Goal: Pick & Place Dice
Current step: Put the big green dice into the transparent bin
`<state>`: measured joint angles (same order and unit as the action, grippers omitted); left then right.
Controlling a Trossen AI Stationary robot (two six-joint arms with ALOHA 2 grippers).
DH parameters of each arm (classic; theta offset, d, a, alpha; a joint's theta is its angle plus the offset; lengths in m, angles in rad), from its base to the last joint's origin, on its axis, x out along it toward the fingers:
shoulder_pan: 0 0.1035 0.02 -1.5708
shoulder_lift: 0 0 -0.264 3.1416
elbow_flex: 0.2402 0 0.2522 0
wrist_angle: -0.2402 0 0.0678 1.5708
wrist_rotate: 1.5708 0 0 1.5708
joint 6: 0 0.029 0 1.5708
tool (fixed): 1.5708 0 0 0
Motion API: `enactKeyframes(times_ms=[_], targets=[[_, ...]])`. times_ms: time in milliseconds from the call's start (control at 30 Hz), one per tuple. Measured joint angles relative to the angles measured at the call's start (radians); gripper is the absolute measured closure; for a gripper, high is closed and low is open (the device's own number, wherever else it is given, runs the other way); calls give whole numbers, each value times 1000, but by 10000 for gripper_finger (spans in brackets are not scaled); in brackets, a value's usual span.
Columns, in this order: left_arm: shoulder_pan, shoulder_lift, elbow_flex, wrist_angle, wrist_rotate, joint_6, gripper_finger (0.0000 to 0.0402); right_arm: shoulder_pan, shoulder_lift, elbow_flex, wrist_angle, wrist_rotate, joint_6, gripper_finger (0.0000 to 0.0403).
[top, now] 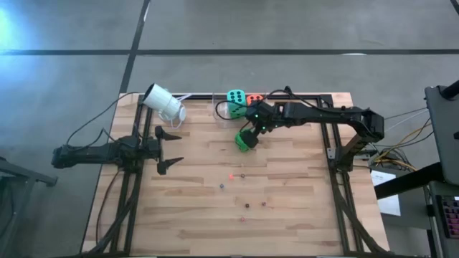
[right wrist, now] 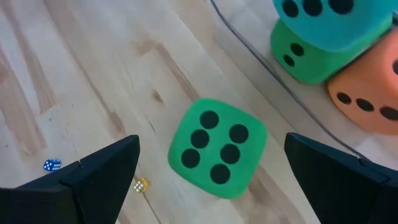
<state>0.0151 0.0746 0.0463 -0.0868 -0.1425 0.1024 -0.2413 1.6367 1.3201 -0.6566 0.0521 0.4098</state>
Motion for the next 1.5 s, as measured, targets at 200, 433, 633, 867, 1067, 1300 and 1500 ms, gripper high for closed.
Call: enactKeyframes(times_ms=[200,433,633,867,1067,1300,1500], targets=[[0,0,0,0,0,0,2,-7,2,0,-31,0,49,3],[0,0,0,0,0,2,2,-8,101,52,-127,-31,81,3],[0,14,0,0,1,2,2,-9,180,116,-153,-35,79,3],[0,26,0,0,0,1,2,-8,217,184,-193,-35,73,3],[0,27,0,0,1,-1,2,-8,229,175,-199,-34,79,3],[0,27,0,0,1,-1,2,-8,231,161,-192,-26,81,3],[0,27,0,0,1,-1,2,-14,231,145,-171,-7,81,3]])
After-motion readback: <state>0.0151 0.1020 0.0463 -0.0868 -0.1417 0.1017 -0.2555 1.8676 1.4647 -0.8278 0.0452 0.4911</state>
